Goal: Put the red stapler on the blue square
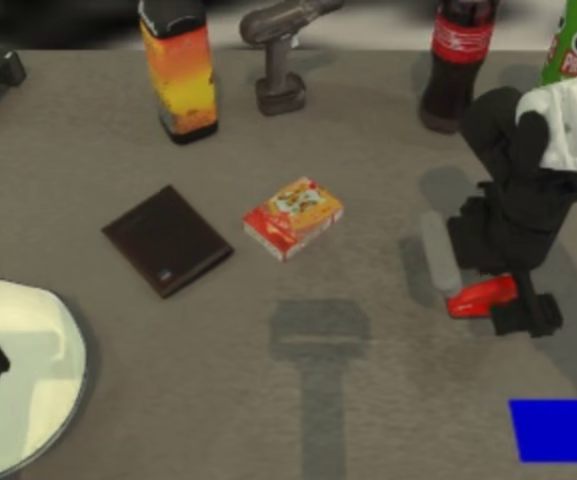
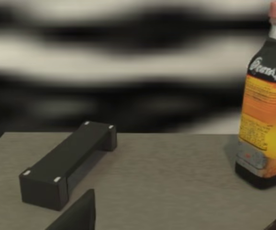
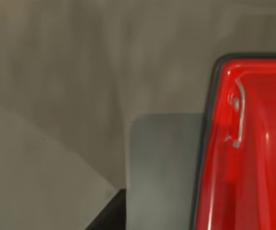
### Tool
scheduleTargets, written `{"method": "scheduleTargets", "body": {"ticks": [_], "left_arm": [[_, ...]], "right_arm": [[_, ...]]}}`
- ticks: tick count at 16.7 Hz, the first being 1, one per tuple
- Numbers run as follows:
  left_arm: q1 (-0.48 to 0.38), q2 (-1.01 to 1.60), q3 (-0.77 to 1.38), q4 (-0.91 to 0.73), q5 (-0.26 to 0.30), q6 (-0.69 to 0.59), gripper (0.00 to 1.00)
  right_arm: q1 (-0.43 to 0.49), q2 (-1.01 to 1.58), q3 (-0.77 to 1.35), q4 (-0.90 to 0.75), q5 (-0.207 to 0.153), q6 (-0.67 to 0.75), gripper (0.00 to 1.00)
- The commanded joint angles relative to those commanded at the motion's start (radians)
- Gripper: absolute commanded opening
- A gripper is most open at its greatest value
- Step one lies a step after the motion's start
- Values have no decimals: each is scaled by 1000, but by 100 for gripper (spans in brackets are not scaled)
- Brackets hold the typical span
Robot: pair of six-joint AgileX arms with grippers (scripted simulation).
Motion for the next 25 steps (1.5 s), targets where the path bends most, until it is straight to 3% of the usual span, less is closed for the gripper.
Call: {"method": "scheduleTargets", "body": {"ticks": [8, 19, 25], "left_arm": [[0, 0, 0, 0, 0, 0, 100], [0, 0, 0, 0, 0, 0, 100], [0, 0, 0, 0, 0, 0, 100]], "right_arm": [[0, 0, 0, 0, 0, 0, 2], [0, -5, 16, -17, 0, -3, 0], [4, -89, 165, -266, -1, -7, 0]]}}
